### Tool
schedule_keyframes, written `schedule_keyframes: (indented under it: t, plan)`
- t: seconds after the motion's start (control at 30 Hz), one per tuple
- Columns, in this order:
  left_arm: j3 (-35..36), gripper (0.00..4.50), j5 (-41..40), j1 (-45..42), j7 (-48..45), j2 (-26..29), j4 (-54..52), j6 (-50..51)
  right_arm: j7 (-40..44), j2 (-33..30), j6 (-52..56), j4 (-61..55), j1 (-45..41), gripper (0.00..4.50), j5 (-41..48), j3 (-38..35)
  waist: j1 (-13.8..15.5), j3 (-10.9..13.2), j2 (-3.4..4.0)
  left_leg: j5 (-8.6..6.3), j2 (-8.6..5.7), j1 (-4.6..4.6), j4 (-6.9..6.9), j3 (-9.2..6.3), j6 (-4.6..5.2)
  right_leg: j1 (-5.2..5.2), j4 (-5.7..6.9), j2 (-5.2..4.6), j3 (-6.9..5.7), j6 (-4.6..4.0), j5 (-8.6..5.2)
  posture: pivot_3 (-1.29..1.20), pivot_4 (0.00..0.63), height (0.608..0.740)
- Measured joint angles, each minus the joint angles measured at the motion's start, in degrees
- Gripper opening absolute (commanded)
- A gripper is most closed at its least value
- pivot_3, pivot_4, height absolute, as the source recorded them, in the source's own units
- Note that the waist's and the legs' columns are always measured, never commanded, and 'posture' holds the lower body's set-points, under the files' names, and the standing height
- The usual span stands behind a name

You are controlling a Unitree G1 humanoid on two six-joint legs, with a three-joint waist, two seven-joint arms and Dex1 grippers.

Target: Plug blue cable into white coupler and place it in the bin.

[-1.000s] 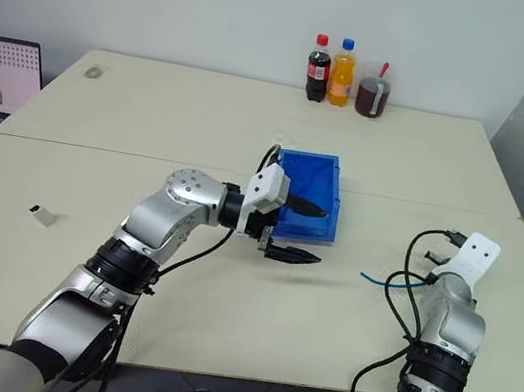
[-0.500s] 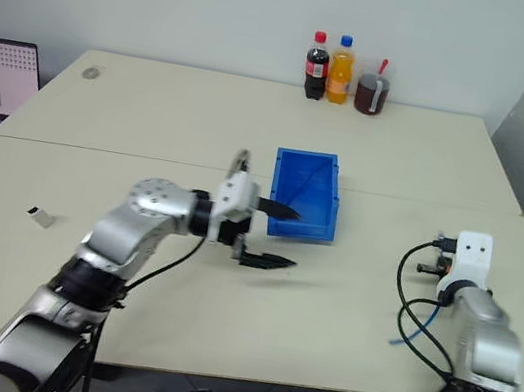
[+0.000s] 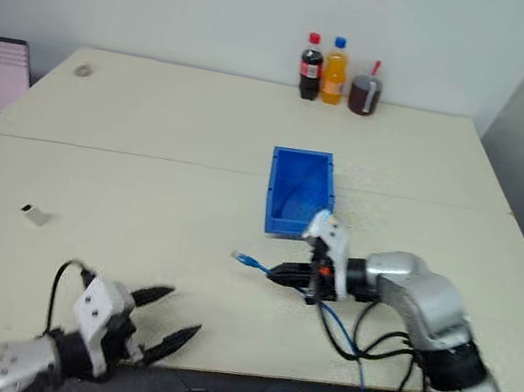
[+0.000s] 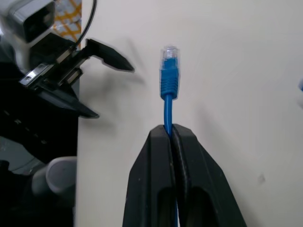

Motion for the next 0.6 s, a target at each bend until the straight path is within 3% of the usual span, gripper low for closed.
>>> schedule_keyframes:
  t: [0.13, 0.33, 0.37, 0.6]
  plan:
    - [0.91, 4.50, 1.53, 9.45, 6.16, -7.40, -0.50, -5.61, 1.61, 6.33, -13.78, 16.57, -5.19, 0.04, -11.82, 9.46, 0.72, -0.03, -0.08, -0.01, 0.00, -0.10, -0.04, 0.21, 0.00, 0.01, -0.08, -0.22, 0.03, -0.06, -0.11, 0.00, 0.150, 0.740]
    - [0.43, 4.50, 2.78, 12.05, 9.89, -9.60, -0.63, -9.13, 3.22, 12.54, -22.18, 25.44, -7.78, 0.04, -16.40, 9.83, -0.33, -0.15, -0.24, -0.04, 0.00, -0.05, -0.07, 0.23, -0.01, 0.01, -0.02, -0.02, -0.01, -0.03, -0.07, 0.00, 0.150, 0.740]
    - [0.21, 4.50, 2.80, 11.82, 9.87, -9.20, -0.63, -9.30, 3.22, 13.41, -22.48, 26.36, -7.79, 0.50, -16.81, 9.49, -0.56, -0.14, -0.23, -0.04, 0.04, 0.02, -0.08, 0.21, -0.01, 0.02, 0.04, 0.00, -0.01, -0.18, -0.12, 0.00, 0.150, 0.740]
    - [0.66, 4.50, 1.15, -0.03, 7.44, -0.76, 0.96, -6.32, 2.40, 12.20, -20.33, 20.43, -2.77, 2.15, -17.66, 6.89, -0.33, -0.07, -0.01, -0.04, 0.07, 0.64, -0.18, 0.11, -0.01, 0.28, 0.10, 0.09, -0.07, -0.35, -0.14, 0.00, 0.150, 0.740]
